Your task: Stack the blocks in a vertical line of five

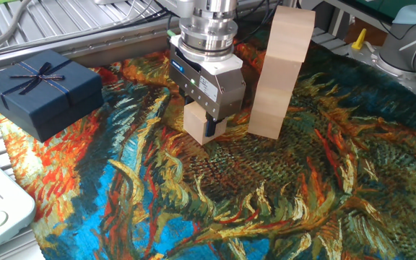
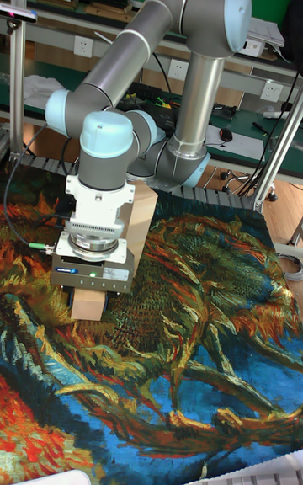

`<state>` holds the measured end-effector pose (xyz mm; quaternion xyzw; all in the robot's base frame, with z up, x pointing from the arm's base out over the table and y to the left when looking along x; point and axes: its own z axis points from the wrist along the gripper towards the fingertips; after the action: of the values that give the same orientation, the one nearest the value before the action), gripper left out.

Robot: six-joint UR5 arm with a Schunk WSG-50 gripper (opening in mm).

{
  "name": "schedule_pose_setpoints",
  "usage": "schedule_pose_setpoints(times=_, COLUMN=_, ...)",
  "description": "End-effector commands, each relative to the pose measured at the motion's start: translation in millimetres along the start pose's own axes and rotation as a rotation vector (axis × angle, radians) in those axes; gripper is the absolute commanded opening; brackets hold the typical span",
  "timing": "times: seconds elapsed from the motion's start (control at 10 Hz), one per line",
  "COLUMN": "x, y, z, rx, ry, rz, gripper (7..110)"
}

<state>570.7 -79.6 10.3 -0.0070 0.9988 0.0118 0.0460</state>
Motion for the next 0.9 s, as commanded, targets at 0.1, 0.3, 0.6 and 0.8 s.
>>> schedule_pose_setpoints(times=0.1, x=-11.7, y=2, z=-5.1, rx=-0.023, ry=-0.066, rz=-0.034, gripper=88)
schedule_pose_setpoints(times=0.3, x=-8.8, y=3, z=-9.0, rx=-0.032, ry=-0.077, rz=-0.041, gripper=88)
schedule_pose_setpoints(times=0.6, x=-2.6, y=-4, z=-10.6, rx=-0.009, ry=-0.064, rz=-0.054, gripper=88)
schedule_pose_setpoints(times=0.8, x=2.8, y=-6, z=-10.0, rx=0.001, ry=-0.041, rz=-0.063, gripper=88)
